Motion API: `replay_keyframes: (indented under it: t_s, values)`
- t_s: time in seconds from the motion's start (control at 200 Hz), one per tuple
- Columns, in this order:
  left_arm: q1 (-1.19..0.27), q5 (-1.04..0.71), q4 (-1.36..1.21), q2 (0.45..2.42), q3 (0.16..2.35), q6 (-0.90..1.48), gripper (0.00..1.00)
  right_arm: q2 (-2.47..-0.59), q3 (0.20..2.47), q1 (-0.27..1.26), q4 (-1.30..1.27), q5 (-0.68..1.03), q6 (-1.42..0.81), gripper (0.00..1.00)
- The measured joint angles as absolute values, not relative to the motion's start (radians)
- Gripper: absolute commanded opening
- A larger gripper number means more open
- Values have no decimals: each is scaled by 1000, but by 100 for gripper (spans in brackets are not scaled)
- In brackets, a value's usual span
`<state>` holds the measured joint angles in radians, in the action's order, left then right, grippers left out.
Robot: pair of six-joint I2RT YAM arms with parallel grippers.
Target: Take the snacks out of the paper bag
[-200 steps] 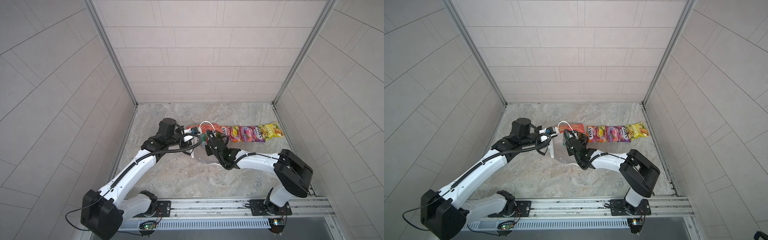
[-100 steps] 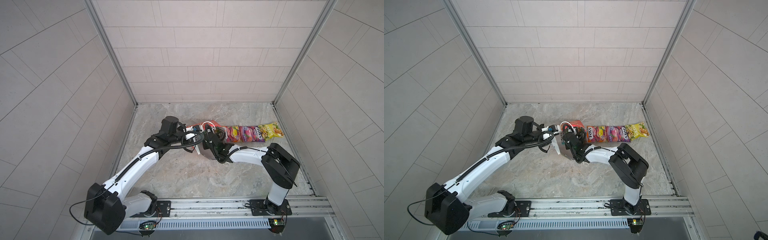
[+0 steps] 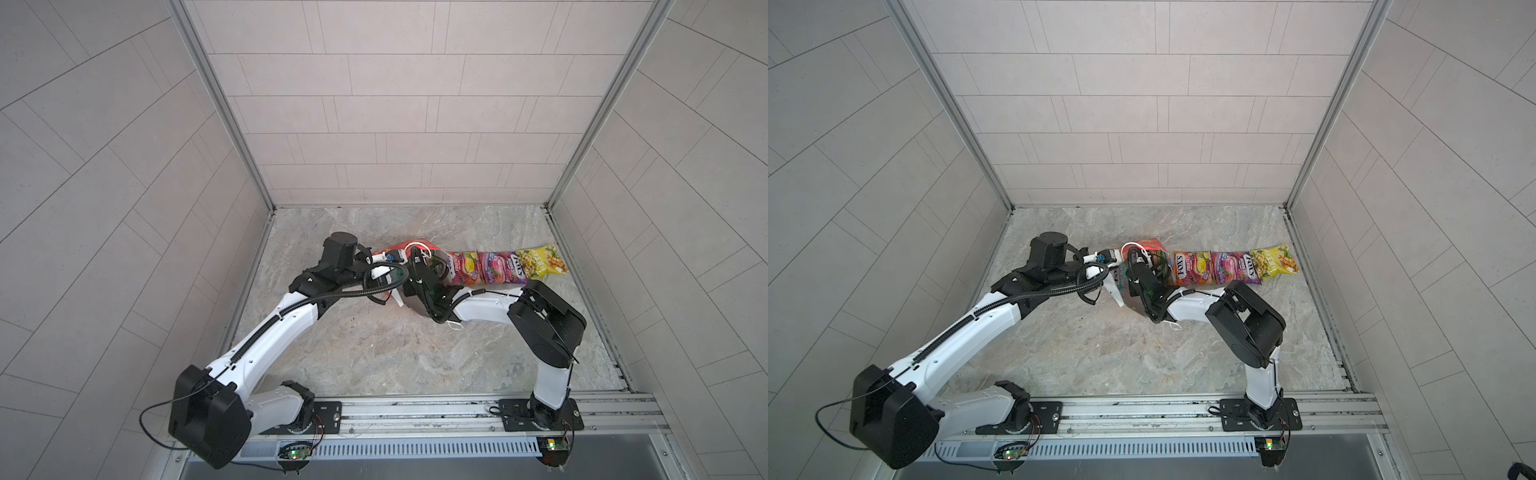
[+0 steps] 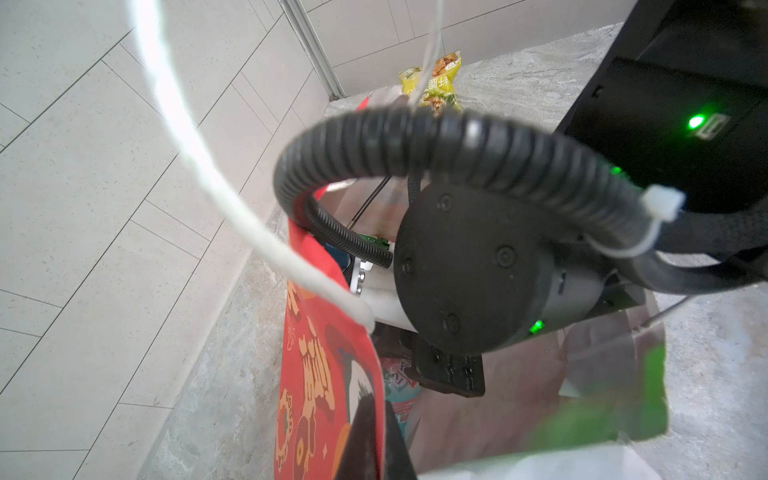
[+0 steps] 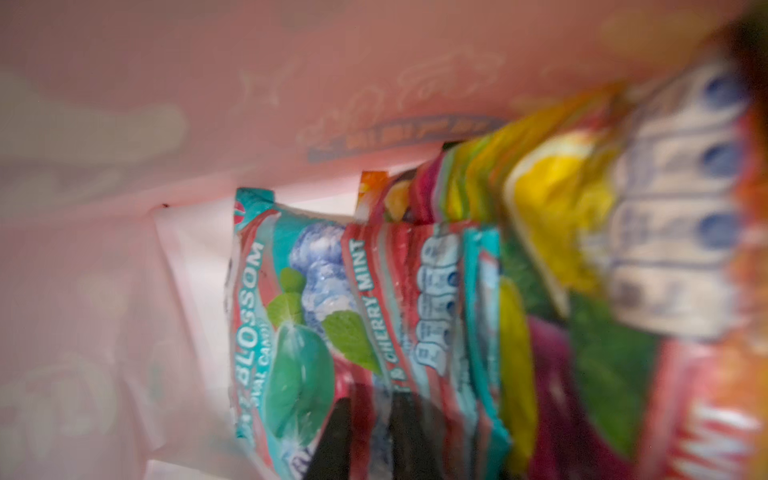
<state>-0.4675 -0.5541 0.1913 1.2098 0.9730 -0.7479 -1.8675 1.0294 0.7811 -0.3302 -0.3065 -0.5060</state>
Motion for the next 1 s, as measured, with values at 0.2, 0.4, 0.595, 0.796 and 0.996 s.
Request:
replay_keyframes:
  t_s: [0.2,0.4,0.595,0.796,0.996]
  values:
    - [-468,-556,192,1210,973,-741,0,-1840,971,778,-392,-199,-483,8]
    - [-472,-556,192,1210,973,-741,0,-1699,902,778,-392,-159,-448,8]
    - [-472,-547,181,1210,973,-741,0,-1549,883,782,-323,-178,-409,33]
    - [-472,-546,176,1210,973,-741,0,-1518,886,786,-252,-225,-384,42]
    - [-472,-551,177,1210,973,-741,0,-1615,936,786,-208,-249,-403,49]
